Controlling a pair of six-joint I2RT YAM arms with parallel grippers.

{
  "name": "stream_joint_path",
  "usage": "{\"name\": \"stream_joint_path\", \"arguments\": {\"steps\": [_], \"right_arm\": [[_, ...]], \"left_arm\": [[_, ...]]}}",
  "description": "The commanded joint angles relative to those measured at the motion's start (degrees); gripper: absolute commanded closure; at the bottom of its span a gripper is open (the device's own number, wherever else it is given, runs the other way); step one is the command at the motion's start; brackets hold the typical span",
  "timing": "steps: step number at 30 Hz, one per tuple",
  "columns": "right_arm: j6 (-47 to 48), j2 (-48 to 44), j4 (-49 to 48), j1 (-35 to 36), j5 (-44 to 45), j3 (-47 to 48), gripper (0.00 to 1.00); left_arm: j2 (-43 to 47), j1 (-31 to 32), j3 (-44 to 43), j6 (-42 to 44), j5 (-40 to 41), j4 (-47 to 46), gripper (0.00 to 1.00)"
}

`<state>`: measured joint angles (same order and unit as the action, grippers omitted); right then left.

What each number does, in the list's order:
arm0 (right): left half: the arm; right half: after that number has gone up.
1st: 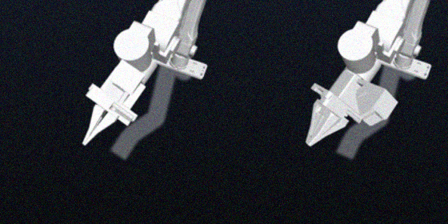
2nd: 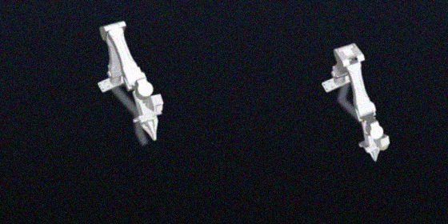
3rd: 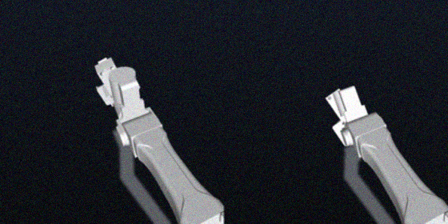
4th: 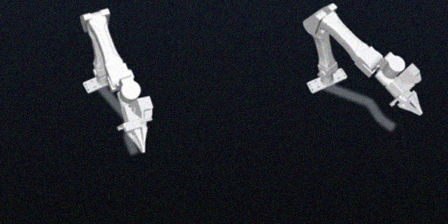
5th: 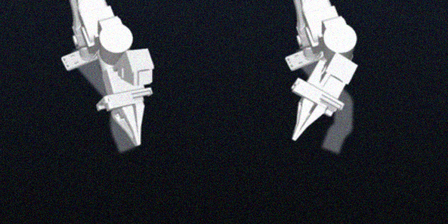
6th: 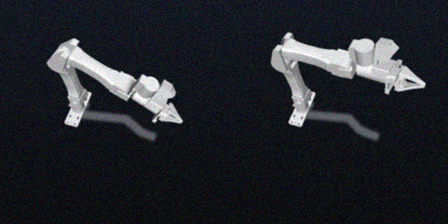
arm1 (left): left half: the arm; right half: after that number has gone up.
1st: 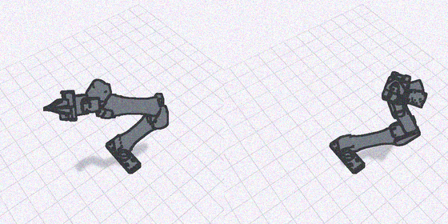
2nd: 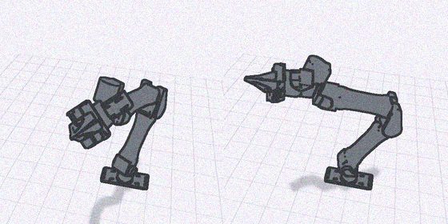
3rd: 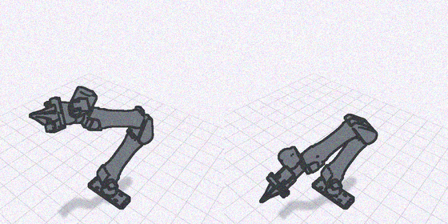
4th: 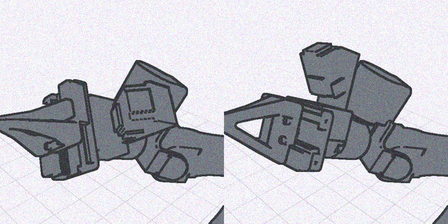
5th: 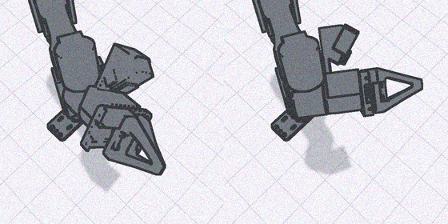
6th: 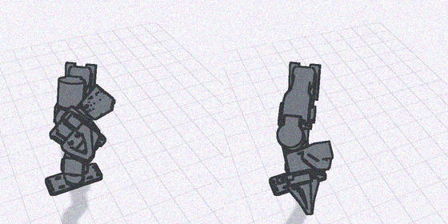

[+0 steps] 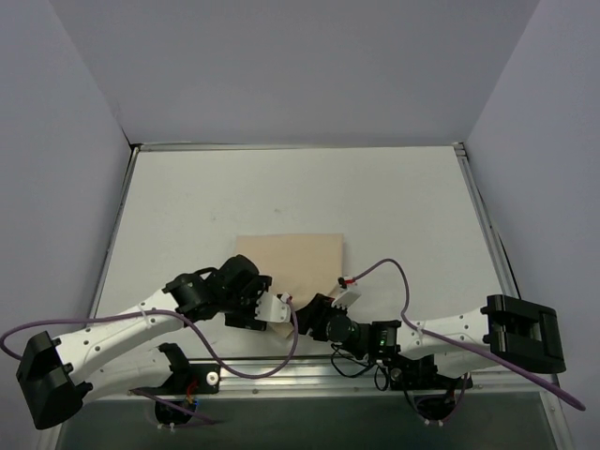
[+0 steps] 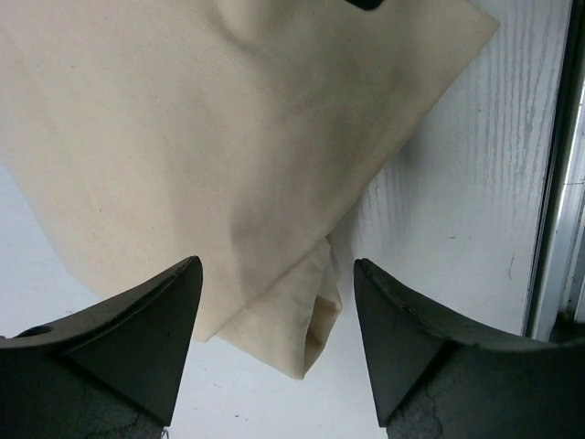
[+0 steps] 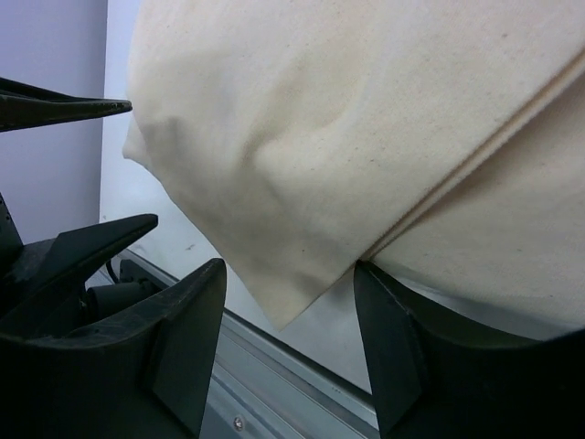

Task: Prepare the surgical pack

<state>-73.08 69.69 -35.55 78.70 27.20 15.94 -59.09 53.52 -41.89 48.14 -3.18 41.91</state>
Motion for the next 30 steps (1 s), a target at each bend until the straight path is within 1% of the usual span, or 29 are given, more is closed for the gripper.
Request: {"name": "stream_joint_path", "arguments": {"steps": [1,3,4,6,7,8,10,11,13,14,15,17,18,19,21,22,24,25,27,28,29,30], "right_arm": [[0.13,1.06,2.69,-0.65,1.8,2.52,0.44],[-1.09,1.5,-0.99,-1.17,0.84,1.03,0.43],[-1.54,1.85,-1.88,-1.44,0.75,-0.11,0.43],[-1.8,2.2,-3.64,-1.53,0.66,-0.47,0.43],[-1.63,3.07,-4.34,-1.53,0.57,-0.13,0.43],[-1.11,3.78,-5.05,-1.61,0.31,0.31,0.43],[1.0,6.85,-6.63,-2.23,-2.05,1.8,0.42],[1.53,7.82,-6.9,-2.93,-2.76,3.46,0.42],[1.54,9.84,-7.16,-3.11,-2.68,4.36,0.42],[1.27,10.2,-7.43,-3.11,-2.51,4.53,0.42],[1.1,10.55,-8.73,-3.2,-2.24,4.19,0.42],[0.83,11.52,-10.67,-3.46,-2.33,3.48,0.45],[0.92,11.96,-12.16,-3.64,-2.68,3.48,0.47],[1.01,12.57,-12.44,-3.72,-2.94,3.57,0.53],[1.36,12.92,-12.87,-3.73,-3.47,3.92,0.61],[1.45,12.93,-13.05,-3.73,-3.64,3.92,0.67],[1.45,12.23,-13.4,-3.73,-3.56,3.66,0.73],[1.53,11.79,-13.32,-3.73,-3.38,3.65,0.78],[2.06,10.65,-12.18,-3.81,-2.95,3.65,0.84],[2.24,9.16,-11.48,-3.9,-2.68,3.92,0.9],[2.5,8.36,-10.78,-3.9,-2.42,4.18,0.93],[3.29,6.88,-8.94,-3.9,-2.07,4.44,0.97]], "left_arm": [[2.57,-0.69,-1.8,-5.15,0.43,2.21,0.24],[3.71,-0.69,-0.22,-5.86,2.73,2.12,0.31],[4.85,-1.04,1.36,-6.39,5.09,2.82,0.41],[6.43,-1.22,2.77,-6.65,5.81,3.96,0.51],[7.75,-1.4,4.08,-6.57,6.16,4.84,0.55],[8.28,-1.4,4.62,-6.57,7.04,5.02,0.56],[8.9,-1.4,5.32,-6.48,7.57,4.76,0.55],[8.9,-1.4,5.85,-6.48,7.75,4.59,0.52],[8.38,-1.4,6.29,-5.78,7.4,4.15,0.5],[8.29,-1.31,6.64,-5.6,7.49,3.8,0.48],[8.2,-1.31,7.69,-5.51,8.1,2.92,0.43],[7.85,-1.31,9.27,-4.81,9.33,-0.15,0.4],[7.5,-1.31,9.63,-4.64,10.29,-1.82,0.4],[7.06,-1.31,9.81,-4.29,10.73,-2.53,0.41],[6.8,-1.31,10.33,-4.11,10.83,-4.11,0.43],[6.62,-1.31,10.51,-3.93,10.74,-4.73,0.48],[6.36,-1.31,11.21,-3.84,10.48,-6.83,0.53],[5.83,-1.31,11.39,-3.76,10.48,-7.45,0.58],[5.22,-1.22,11.65,-3.58,10.65,-8.24,0.68],[5.04,-1.22,11.48,-3.67,10.74,-8.86,0.79],[4.95,-1.22,11.13,-3.93,10.56,-8.78,0.84],[5.04,-1.22,10.61,-4.28,10.21,-8.17,0.87]]}}
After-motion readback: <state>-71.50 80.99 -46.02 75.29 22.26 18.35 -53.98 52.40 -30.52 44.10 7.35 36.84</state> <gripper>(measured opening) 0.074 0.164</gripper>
